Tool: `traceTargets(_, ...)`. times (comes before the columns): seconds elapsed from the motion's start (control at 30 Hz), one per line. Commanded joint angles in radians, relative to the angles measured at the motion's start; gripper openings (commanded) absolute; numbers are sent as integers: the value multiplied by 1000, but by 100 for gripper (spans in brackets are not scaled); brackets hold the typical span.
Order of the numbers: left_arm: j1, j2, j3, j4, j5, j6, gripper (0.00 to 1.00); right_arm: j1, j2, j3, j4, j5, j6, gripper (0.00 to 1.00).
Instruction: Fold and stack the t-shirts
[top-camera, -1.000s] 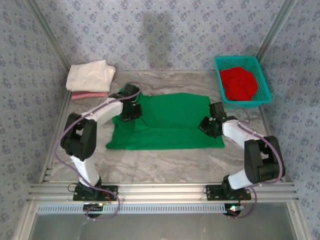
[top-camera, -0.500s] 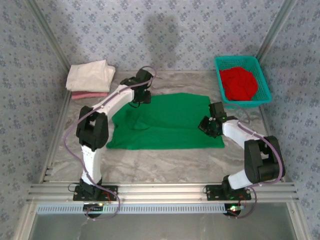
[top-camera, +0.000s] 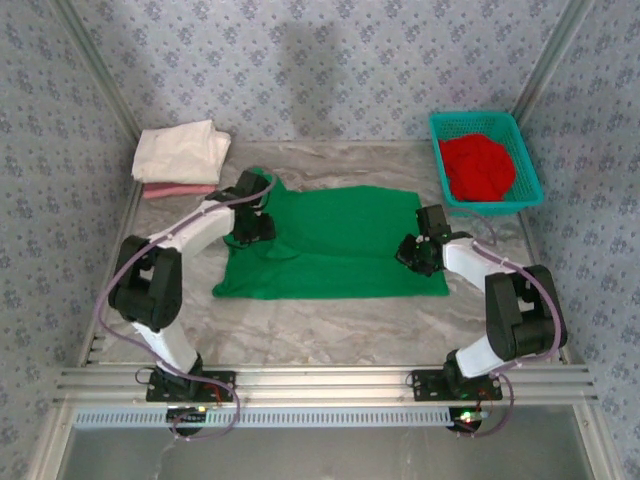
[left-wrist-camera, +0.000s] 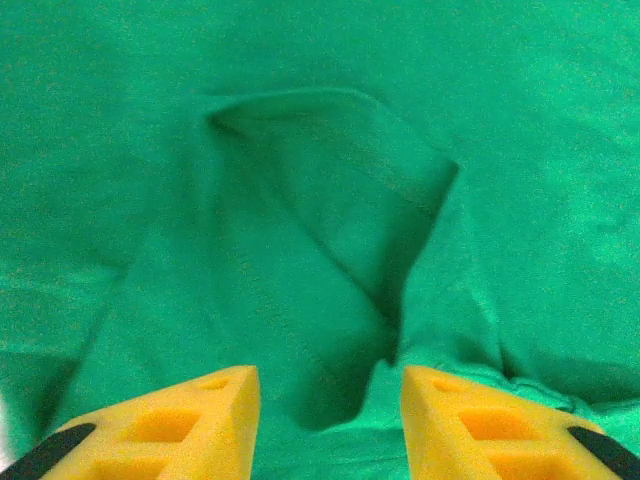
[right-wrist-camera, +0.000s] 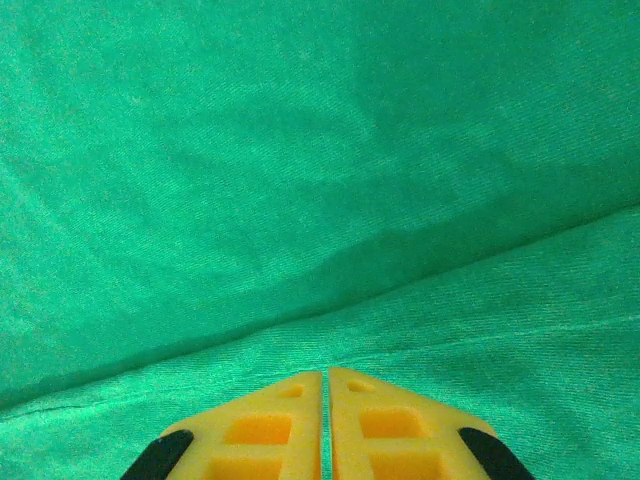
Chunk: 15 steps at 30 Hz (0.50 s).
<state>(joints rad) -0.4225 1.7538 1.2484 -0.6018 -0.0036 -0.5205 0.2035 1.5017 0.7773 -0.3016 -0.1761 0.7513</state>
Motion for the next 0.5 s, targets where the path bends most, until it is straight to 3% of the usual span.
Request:
traceTargets(0.0,-29,53,56,47,66,16,40,5,6,23,2,-10,-13,13)
traceTargets(0.23,-42,132,59,58,62,-1,42,7,-5,18,1,-7,-12,13)
traceTargets(0.27,-42,136,58,60,61,-1,38,7,-4,18,1,-8,-13,13)
traceTargets(0.4,-49,124,69,55,32,0,6,7,-7,20,-8,-6,-17,13)
traceTargets(0.47,-60,120,97,39,-2,17,4,6,-9,19,-8,-5,-18,13)
